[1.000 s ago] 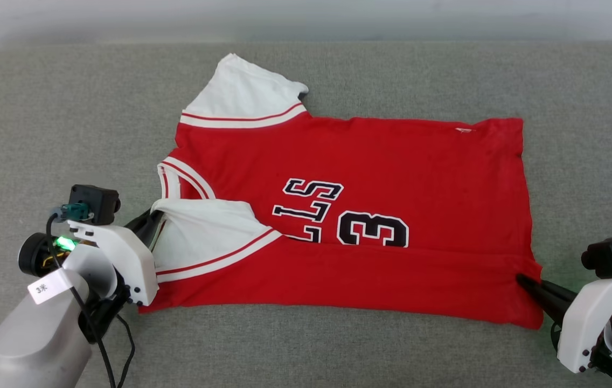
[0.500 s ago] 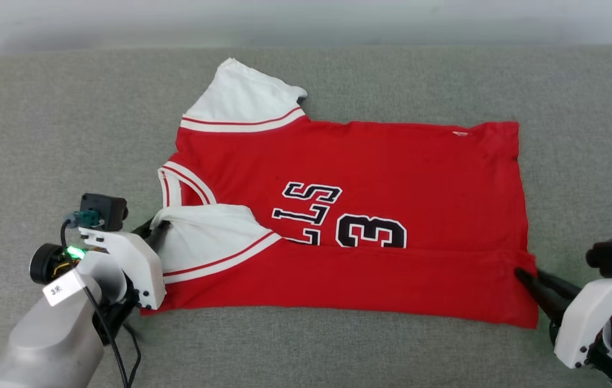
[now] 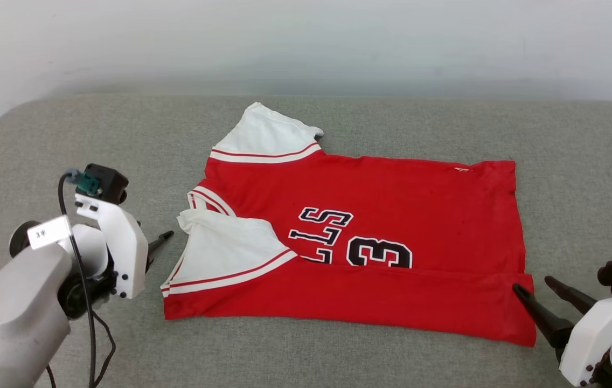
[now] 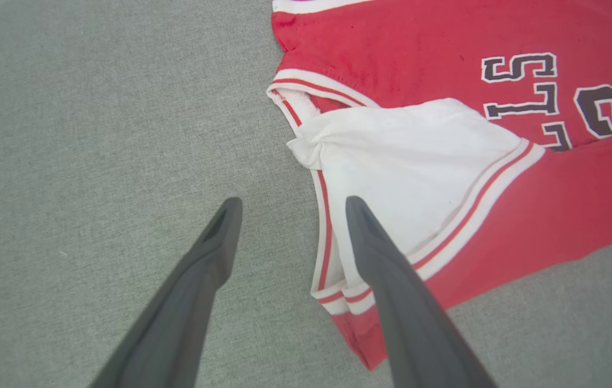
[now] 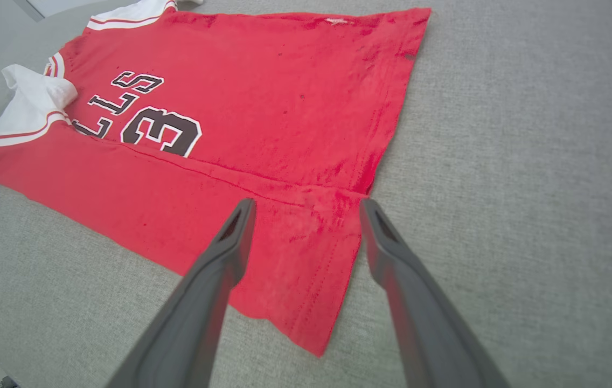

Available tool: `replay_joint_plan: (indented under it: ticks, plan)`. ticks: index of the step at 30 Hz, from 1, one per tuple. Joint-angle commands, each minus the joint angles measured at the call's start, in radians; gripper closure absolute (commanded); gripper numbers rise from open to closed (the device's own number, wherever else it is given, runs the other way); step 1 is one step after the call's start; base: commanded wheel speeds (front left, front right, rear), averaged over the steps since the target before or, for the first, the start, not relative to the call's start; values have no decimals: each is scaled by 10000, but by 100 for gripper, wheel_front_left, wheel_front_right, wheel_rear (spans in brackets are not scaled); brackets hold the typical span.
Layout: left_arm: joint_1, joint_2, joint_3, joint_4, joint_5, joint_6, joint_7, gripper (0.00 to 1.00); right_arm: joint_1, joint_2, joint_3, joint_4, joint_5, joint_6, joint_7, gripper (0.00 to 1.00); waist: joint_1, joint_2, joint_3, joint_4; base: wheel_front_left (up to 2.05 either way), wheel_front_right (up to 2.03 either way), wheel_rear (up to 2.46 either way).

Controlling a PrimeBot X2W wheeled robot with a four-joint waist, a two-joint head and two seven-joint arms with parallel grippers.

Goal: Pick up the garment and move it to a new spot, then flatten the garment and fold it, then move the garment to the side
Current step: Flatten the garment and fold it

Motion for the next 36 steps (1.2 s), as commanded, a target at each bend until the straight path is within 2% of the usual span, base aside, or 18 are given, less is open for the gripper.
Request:
replay_joint_plan:
  ticks: [1,7,12,17,24,31,32,33,36]
  plan:
    - [-110,100,-112,-155,-126,1,271,0,107,88,-43,-63,-72,-8,39,0,1,0,-56,47,0,0,0]
    - [-449,594,-668,-1091,-875,0,2322,0,307,294,-258,-283,-285,-8,245,0,1,0,-103,75,0,0,0]
    - [-521,748,-1113,-1362,-1129,0,3398,0,304,376,-400,-420,-386,-8,374,0,1,0,19,14,0,0,0]
    - [-326,688,-1391,-1123,-1249,-1,3727,0,108,453,-430,-545,-443,-8,476,0,1,0,278,-138,0,0,0]
    - [-82,340,-1573,-442,-1377,-1,3409,0,-181,490,-399,-598,-554,-8,498,0,1,0,733,-350,0,0,0]
    - [241,28,-2193,94,-1515,17,3557,0,-406,428,-296,-522,-535,-8,464,0,1,0,929,-464,0,0,0]
    - [270,3,-2268,130,-1573,17,3544,54,-434,402,-287,-509,-522,-8,470,0,1,0,928,-474,0,0,0]
    - [288,-11,-2338,114,-1628,17,3512,100,-468,363,-275,-501,-523,-8,480,0,1,0,913,-476,0,0,0]
    - [283,80,-2415,51,-1743,14,3299,100,-612,185,-234,-575,-598,-8,549,0,1,0,786,-477,0,0,0]
